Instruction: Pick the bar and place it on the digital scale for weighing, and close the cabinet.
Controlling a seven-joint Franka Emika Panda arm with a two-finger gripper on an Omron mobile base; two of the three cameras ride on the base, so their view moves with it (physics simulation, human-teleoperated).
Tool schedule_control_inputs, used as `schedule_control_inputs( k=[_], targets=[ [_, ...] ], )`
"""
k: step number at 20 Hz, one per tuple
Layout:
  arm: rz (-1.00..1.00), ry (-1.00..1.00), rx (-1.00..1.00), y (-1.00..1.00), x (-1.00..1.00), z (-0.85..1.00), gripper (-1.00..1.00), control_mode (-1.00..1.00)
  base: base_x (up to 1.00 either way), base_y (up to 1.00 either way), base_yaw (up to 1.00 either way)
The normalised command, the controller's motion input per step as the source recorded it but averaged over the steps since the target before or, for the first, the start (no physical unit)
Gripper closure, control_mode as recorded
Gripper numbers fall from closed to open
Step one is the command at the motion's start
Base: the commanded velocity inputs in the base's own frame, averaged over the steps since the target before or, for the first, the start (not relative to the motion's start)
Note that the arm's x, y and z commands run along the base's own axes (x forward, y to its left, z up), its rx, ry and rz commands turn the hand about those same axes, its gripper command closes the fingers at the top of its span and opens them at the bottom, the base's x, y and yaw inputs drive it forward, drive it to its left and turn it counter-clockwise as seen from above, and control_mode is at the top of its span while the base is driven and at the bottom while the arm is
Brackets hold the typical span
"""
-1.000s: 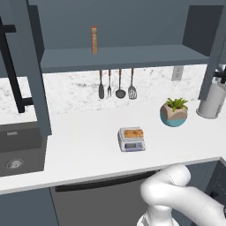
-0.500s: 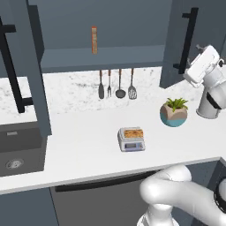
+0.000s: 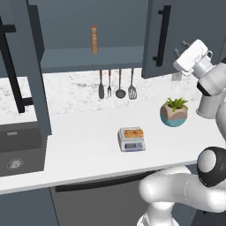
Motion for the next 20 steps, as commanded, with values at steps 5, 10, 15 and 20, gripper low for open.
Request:
schedule_control_inputs(
  k=[5, 10, 15, 20],
  targets=[
    [0.0, 0.01, 0.0, 0.03, 0.59, -0.04, -1.0, -1.0, 0.0, 0.0, 0.0],
    [-0.01, 0.0, -0.01, 0.0, 0.68, -0.09, -1.0, -1.0, 0.0, 0.0, 0.0],
    [-0.03, 0.0, -0.01, 0.0, 0.7, -0.08, -1.0, -1.0, 0.0, 0.0, 0.0],
    [-0.01, -0.04, 0.0, 0.0, -0.06, 0.06, -1.0, -1.0, 0.0, 0.0, 0.0]
  ],
)
